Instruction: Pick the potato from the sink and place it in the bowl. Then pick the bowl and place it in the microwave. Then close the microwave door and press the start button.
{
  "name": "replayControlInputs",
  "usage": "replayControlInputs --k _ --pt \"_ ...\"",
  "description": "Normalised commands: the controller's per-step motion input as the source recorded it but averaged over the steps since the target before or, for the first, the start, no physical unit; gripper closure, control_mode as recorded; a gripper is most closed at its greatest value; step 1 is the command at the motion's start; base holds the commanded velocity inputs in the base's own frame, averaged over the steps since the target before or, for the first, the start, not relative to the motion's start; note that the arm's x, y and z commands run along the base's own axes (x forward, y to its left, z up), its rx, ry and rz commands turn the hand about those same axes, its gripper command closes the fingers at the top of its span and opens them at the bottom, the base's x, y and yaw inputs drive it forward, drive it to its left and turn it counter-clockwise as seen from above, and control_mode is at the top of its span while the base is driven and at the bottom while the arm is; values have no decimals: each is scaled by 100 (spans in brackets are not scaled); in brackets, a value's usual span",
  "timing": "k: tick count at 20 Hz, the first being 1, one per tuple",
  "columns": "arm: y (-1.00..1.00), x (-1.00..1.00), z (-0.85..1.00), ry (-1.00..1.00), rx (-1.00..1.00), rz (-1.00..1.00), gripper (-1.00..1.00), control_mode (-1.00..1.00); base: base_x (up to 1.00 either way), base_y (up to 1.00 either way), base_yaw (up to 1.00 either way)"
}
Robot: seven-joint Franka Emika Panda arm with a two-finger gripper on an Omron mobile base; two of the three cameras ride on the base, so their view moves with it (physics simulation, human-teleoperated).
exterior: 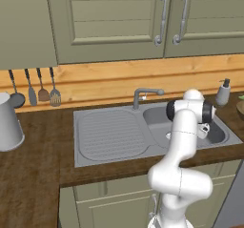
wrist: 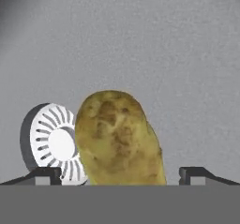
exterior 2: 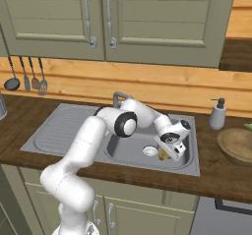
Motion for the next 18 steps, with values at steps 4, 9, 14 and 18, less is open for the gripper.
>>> replayControlInputs --k 4,9,14,18 --pt "0 27 -69 0 -2 -6 -100 -100 0 0 0" --pt "0 12 -41 0 -5 -7 100 -100 0 0 0" --pt "3 -7 -14 0 -5 0 100 -100 0 0 0" --pt "0 -75 61 -17 -5 2 100 -100 0 0 0"
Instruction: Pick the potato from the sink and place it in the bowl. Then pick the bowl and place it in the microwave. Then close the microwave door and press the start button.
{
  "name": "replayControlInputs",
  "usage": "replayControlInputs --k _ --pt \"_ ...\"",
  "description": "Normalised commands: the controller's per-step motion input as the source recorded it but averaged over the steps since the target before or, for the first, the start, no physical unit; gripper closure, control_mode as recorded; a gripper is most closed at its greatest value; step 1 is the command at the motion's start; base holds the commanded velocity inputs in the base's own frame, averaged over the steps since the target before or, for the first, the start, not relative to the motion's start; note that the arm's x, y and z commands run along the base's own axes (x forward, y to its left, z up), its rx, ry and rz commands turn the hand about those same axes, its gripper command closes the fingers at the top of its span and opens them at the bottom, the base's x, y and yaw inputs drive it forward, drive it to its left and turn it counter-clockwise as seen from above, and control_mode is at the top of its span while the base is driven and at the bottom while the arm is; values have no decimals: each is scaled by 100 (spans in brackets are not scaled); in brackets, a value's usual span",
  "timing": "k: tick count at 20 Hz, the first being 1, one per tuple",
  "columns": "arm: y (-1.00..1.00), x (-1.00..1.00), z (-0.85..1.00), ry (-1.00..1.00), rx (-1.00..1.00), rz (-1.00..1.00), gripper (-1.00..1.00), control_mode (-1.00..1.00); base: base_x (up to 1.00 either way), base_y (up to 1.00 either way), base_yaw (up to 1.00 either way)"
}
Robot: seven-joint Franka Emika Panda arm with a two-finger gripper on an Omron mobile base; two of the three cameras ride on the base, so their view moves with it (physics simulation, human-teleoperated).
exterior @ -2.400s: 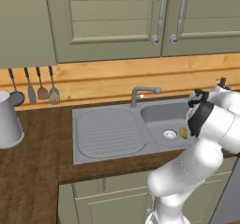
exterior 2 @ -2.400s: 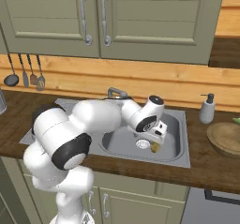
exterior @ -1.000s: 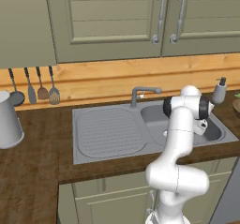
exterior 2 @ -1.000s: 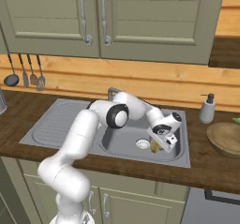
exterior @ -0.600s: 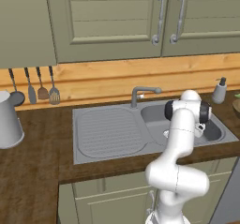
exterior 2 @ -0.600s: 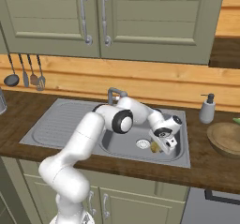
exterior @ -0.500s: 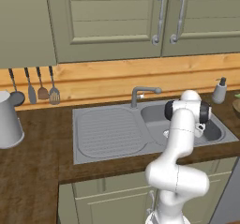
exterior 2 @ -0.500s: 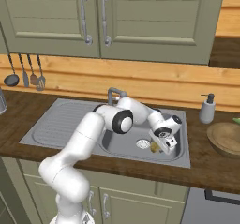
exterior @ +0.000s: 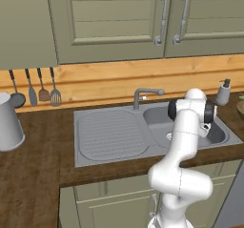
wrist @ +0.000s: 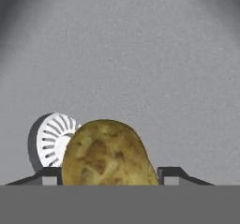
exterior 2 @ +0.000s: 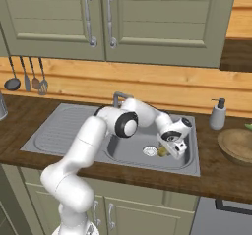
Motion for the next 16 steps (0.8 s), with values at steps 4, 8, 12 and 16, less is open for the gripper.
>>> replayControlInputs --k 4,8,12,16 --pt "-9 -94 100 -21 -20 19 100 -100 0 0 0" --pt "-2 -100 100 -18 -34 7 100 -100 0 0 0" --pt "0 -100 100 -21 -39 1 100 -100 0 0 0" --pt "-8 -75 100 -25 -37 0 100 -100 0 0 0"
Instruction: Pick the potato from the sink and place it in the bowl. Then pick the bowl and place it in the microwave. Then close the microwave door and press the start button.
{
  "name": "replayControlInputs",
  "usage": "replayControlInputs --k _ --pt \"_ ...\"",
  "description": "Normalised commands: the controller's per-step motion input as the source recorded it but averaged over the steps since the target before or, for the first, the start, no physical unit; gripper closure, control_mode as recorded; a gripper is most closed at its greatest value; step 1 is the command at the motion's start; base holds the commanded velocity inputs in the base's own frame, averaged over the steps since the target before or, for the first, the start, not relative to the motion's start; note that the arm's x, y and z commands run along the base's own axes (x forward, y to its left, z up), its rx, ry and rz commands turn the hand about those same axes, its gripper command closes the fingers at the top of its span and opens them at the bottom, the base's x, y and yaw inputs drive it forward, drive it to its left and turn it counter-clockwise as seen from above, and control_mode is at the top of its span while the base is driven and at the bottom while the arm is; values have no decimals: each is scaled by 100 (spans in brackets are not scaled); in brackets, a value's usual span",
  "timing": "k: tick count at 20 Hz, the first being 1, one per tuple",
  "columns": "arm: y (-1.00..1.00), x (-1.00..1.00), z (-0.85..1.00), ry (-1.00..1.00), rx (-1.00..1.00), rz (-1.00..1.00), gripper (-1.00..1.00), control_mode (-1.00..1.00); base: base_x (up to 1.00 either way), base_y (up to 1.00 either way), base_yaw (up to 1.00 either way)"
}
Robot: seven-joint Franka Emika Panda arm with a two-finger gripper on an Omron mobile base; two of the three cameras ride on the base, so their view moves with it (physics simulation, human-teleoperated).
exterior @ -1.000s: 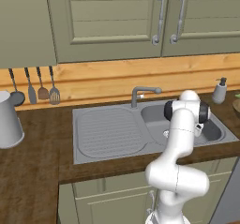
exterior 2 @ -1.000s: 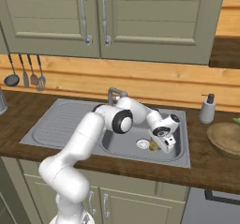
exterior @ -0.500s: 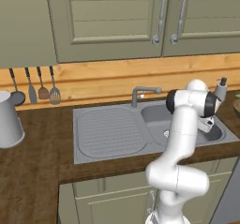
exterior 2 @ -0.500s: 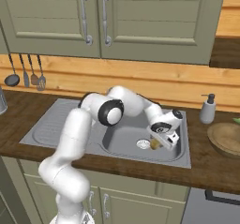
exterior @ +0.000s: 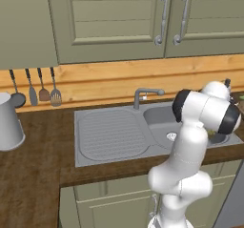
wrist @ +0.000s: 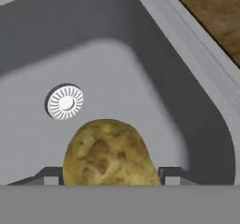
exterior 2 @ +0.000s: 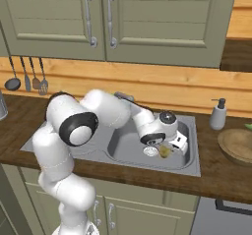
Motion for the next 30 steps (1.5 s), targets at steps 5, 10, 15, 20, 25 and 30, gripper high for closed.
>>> replayControlInputs --k 5,10,15,20,25,30 --pt "-41 -31 100 -23 -28 0 100 -100 0 0 0" --pt "-60 -3 100 -12 -15 0 100 -100 0 0 0" --pt "-78 4 94 0 0 -10 100 -100 0 0 0" --pt "-76 1 46 0 0 -19 100 -100 0 0 0" --pt "-53 0 1 7 0 -28 100 -100 0 0 0" --pt "-31 0 -10 11 5 -30 100 -100 0 0 0"
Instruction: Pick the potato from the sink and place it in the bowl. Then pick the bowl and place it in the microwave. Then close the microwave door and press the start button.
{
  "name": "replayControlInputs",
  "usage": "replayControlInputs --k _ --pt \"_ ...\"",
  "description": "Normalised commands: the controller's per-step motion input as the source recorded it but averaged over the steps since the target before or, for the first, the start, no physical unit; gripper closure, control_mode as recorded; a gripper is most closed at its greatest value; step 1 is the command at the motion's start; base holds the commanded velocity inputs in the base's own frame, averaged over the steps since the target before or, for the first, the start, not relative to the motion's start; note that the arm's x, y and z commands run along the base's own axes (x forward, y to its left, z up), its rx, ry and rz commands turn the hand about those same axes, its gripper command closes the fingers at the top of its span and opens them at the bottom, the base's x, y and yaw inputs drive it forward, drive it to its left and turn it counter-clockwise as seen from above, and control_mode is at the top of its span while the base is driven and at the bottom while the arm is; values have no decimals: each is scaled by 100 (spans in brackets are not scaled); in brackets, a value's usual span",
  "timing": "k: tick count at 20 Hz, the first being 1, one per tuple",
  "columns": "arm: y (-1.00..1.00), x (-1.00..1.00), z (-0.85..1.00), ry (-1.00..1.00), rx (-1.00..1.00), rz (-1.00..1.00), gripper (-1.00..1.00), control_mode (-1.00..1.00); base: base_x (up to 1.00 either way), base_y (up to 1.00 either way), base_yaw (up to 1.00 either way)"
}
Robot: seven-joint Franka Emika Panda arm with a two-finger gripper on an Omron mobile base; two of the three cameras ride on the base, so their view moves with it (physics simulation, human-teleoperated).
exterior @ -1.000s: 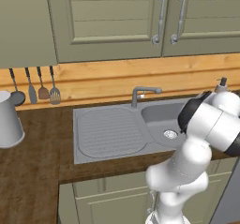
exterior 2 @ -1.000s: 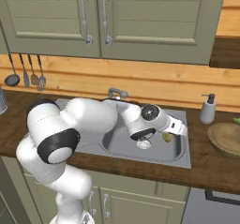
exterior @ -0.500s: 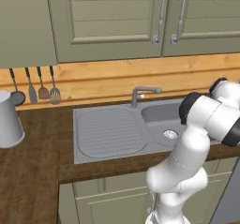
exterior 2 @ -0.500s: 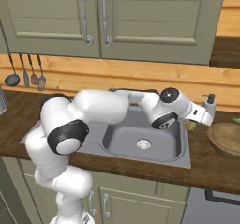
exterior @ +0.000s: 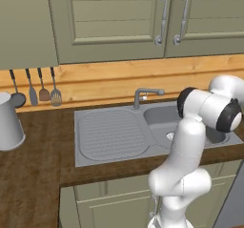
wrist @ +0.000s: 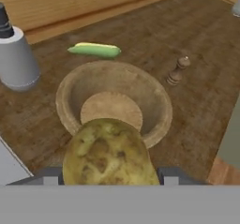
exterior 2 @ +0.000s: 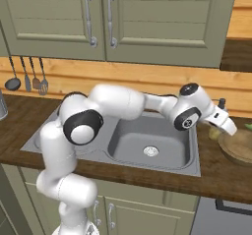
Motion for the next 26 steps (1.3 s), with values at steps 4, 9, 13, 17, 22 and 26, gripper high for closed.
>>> replayControlInputs --k 4,9,13,17,22,26 --pt "-59 6 -14 2 16 -10 100 -100 0 0 0" --pt "-64 1 -18 1 21 -6 100 -100 0 0 0" --pt "-59 11 0 0 15 -6 100 -100 0 0 0" --pt "-54 2 -20 0 8 -6 100 -100 0 0 0" --pt "-6 13 -60 0 0 -1 -100 -100 0 0 0" --pt "0 47 -3 0 -1 -6 -100 -100 0 0 0"
